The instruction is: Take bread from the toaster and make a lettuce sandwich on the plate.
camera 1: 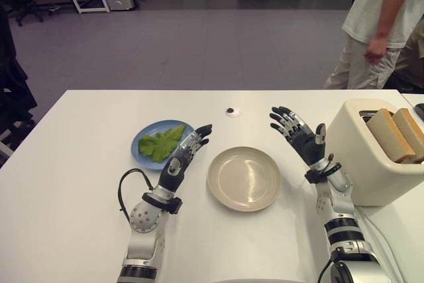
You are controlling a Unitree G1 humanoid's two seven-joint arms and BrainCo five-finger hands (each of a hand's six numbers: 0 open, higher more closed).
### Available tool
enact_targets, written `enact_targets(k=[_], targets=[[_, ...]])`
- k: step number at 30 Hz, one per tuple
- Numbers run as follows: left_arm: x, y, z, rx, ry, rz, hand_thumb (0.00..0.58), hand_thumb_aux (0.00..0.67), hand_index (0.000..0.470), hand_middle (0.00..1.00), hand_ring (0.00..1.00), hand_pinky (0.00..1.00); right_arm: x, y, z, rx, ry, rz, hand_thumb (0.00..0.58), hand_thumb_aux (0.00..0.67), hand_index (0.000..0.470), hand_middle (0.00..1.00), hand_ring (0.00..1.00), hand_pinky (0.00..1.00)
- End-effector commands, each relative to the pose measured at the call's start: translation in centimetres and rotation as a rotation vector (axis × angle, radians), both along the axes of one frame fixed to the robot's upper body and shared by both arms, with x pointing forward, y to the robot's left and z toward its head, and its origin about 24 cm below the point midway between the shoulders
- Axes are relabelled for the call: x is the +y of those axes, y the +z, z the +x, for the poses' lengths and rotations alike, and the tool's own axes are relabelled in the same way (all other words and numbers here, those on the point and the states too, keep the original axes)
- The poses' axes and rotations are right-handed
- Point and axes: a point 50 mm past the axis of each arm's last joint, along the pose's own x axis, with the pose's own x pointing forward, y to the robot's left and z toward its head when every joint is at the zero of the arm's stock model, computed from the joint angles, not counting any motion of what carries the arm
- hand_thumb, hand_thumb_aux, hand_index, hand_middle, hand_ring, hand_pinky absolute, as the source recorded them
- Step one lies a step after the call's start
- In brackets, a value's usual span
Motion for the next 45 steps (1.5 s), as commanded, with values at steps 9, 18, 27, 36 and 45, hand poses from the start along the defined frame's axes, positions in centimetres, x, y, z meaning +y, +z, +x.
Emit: enact_targets(k=[9, 18, 27, 36, 45], targets=[[-0.7, -0.4, -0.2, 0.025, 0.002, 0.043, 0.0, 0.0, 0.0, 0.0, 0.0, 0.0, -4.9, 15.7, -5.6, -0.629, -0.101, -0.487, 0.0, 0.0, 0.0, 0.0, 0.0, 0.0], [-1.4, -0.6, -0.2, 0.029, 0.009, 0.054, 0.0, 0.0, 0.0, 0.0, 0.0, 0.0, -21.0, 16.2, -4.0, -0.182, -0.752, -1.578, 0.0, 0.0, 0.0, 0.0, 0.0, 0.0], [-1.2, -0.8, -0.1, 0.034, 0.011, 0.066, 0.0, 0.0, 0.0, 0.0, 0.0, 0.0, -23.0, 13.8, -4.2, -0.032, -0.724, -1.64, 0.0, 0.0, 0.0, 0.0, 0.0, 0.0], [-1.1, -0.9, -0.2, 0.032, 0.01, 0.074, 0.0, 0.0, 0.0, 0.0, 0.0, 0.0, -22.3, 12.7, -3.9, -0.003, -0.661, -1.63, 0.578, 0.633, 0.444, 0.0, 0.0, 0.0], [-0.9, -0.9, -0.4, 0.027, 0.014, 0.085, 0.0, 0.0, 0.0, 0.0, 0.0, 0.0, -20.5, 11.9, -3.4, -0.028, -0.583, -1.522, 0.58, 0.67, 0.47, 0.0, 0.0, 0.0]])
